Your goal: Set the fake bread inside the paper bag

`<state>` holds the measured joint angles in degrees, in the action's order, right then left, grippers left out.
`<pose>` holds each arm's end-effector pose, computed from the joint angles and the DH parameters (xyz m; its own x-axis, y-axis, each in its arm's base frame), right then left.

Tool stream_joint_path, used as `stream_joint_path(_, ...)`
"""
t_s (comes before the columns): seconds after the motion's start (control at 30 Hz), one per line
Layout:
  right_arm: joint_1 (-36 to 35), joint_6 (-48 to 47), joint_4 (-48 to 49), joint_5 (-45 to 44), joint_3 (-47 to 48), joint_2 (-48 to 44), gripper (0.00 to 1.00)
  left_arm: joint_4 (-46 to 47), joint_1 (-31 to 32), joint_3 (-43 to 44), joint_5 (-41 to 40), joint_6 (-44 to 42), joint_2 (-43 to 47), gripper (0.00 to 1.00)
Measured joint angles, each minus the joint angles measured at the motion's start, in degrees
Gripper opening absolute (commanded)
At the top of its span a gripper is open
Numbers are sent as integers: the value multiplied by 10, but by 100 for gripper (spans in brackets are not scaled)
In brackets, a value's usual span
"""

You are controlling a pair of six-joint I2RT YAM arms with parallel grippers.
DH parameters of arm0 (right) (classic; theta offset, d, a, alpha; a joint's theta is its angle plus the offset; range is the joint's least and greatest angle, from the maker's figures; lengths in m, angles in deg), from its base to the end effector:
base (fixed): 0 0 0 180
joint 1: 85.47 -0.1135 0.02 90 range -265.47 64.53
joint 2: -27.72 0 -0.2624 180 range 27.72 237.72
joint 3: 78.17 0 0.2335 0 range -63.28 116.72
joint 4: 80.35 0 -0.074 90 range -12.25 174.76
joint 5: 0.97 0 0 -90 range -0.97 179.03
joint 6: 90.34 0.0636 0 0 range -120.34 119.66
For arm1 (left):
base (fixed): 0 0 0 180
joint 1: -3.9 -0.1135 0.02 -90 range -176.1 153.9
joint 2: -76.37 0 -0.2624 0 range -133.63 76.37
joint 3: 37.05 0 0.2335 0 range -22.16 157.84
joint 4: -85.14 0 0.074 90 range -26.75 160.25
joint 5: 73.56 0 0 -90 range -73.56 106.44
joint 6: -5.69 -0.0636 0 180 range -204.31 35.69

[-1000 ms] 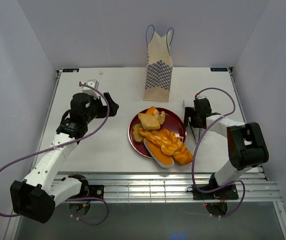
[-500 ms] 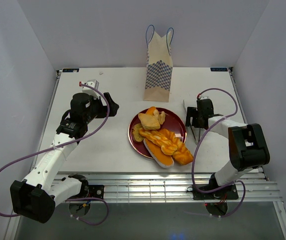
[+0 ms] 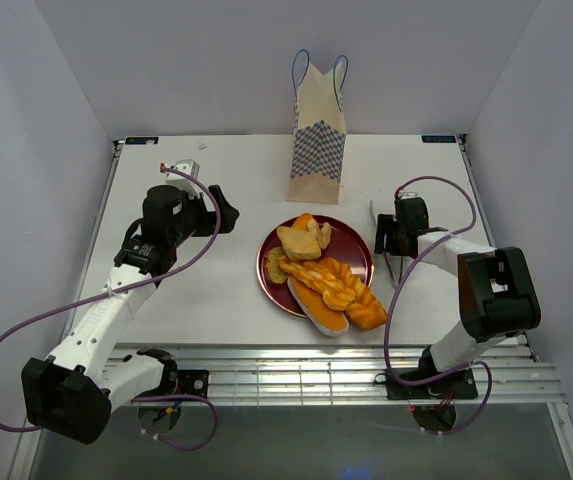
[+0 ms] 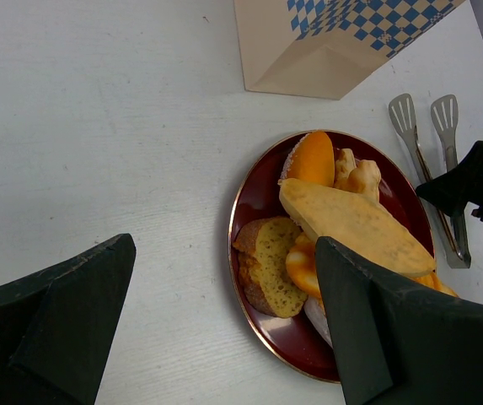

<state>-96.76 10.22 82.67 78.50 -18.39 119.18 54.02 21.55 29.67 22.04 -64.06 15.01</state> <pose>0.3117 0.0504 0.1507 -0.7374 0.0365 -0.6745 0.0621 0.9980 -0.0138 0.2367 -0.0818 0.3059 -0.5220 -0.1954 -0.8303 0.2183 0.9104 -0.3515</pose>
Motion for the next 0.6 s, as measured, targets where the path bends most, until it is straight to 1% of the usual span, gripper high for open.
stream_joint_path(0.33,0,-5,-61,4,26,-3,74,0,0,0,0,0,0,98)
stream_joint_path(0.6,0,-8,-98,3,52,-46,74,0,0,0,0,0,0,98)
